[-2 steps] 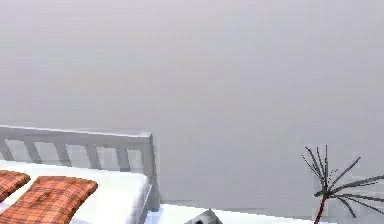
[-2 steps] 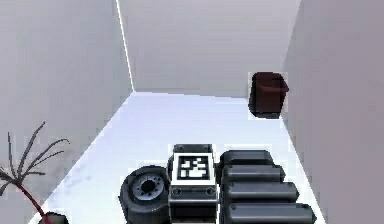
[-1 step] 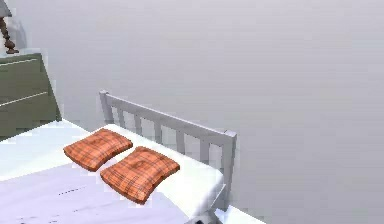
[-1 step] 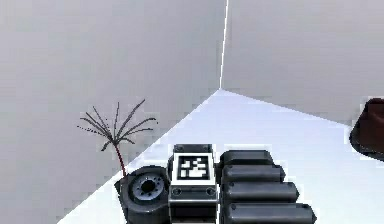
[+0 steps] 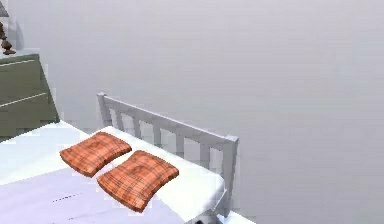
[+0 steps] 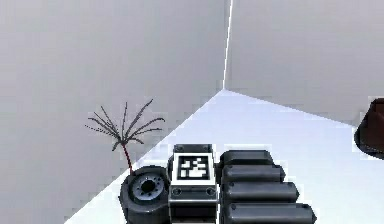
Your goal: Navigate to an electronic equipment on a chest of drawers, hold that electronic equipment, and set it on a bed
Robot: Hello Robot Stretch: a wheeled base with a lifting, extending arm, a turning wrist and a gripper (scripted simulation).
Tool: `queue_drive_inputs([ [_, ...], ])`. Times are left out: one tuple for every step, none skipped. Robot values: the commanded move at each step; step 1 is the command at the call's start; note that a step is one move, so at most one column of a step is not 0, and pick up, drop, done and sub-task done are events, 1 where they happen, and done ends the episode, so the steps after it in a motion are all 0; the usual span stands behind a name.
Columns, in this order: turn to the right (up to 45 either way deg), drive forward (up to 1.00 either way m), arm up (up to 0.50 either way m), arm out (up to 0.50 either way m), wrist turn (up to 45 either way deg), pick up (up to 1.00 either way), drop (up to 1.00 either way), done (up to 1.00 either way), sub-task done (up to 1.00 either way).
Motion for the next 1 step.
queue_drive_inputs([
  [45.0,0.00,0.00,0.00,0.0,0.00,0.00,0.00,0.00],
])
